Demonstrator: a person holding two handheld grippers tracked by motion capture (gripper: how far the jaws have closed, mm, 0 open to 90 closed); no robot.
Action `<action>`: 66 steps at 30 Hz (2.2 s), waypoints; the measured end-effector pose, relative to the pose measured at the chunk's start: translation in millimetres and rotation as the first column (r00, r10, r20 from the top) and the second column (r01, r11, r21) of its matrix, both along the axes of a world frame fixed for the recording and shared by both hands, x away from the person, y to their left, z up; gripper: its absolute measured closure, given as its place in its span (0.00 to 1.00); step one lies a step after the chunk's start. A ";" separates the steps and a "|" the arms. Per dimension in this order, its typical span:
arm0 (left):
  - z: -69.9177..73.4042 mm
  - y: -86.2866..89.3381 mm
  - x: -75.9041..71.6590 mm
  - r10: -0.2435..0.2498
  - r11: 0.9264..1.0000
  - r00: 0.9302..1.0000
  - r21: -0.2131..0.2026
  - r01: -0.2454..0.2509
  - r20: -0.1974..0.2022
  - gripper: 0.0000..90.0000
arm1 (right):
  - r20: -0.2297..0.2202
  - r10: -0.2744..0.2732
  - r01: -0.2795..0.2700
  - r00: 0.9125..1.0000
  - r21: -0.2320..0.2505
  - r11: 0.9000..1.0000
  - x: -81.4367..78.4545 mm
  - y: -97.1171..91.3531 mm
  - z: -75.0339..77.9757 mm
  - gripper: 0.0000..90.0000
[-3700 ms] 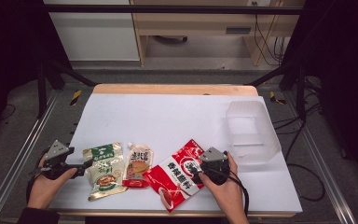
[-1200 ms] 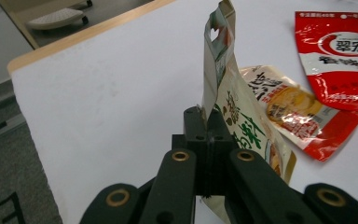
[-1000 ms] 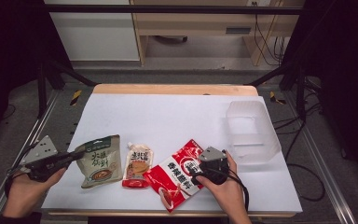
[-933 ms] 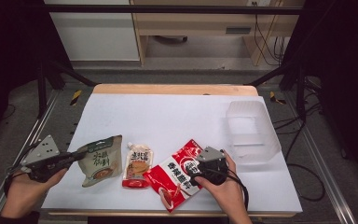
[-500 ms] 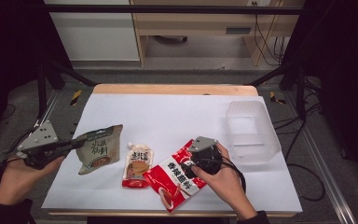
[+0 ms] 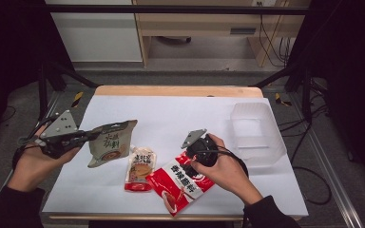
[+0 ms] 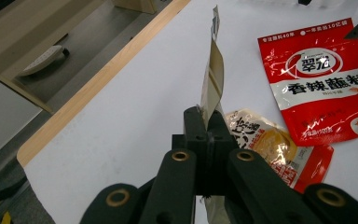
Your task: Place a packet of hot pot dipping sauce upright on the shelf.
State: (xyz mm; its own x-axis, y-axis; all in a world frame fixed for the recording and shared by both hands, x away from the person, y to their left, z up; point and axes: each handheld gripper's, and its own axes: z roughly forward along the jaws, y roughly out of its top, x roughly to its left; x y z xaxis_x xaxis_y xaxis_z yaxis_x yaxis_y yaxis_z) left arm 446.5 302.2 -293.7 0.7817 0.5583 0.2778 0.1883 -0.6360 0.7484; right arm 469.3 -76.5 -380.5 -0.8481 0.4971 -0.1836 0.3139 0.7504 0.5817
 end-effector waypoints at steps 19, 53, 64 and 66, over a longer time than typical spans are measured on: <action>13.7 -34.3 2.6 -0.077 0.997 0.997 -0.011 0.077 0.015 1.00 | 0.045 0.041 -0.039 0.998 -0.031 0.999 3.6 4.9 31.9 0.13; -4.9 -98.5 -0.2 -0.243 0.969 0.969 0.026 0.244 -0.039 1.00 | 0.046 0.207 -0.206 0.977 -0.016 0.978 11.9 37.3 57.7 0.39; -7.4 -105.7 -4.0 -0.275 0.961 0.960 0.024 0.276 -0.043 1.00 | 0.023 0.265 -0.265 0.964 -0.014 0.964 14.0 47.0 53.2 0.60; -7.7 -106.3 -4.6 -0.277 0.960 0.960 0.025 0.279 -0.042 1.00 | 0.016 0.271 -0.271 0.962 -0.016 0.962 13.1 47.9 52.9 0.64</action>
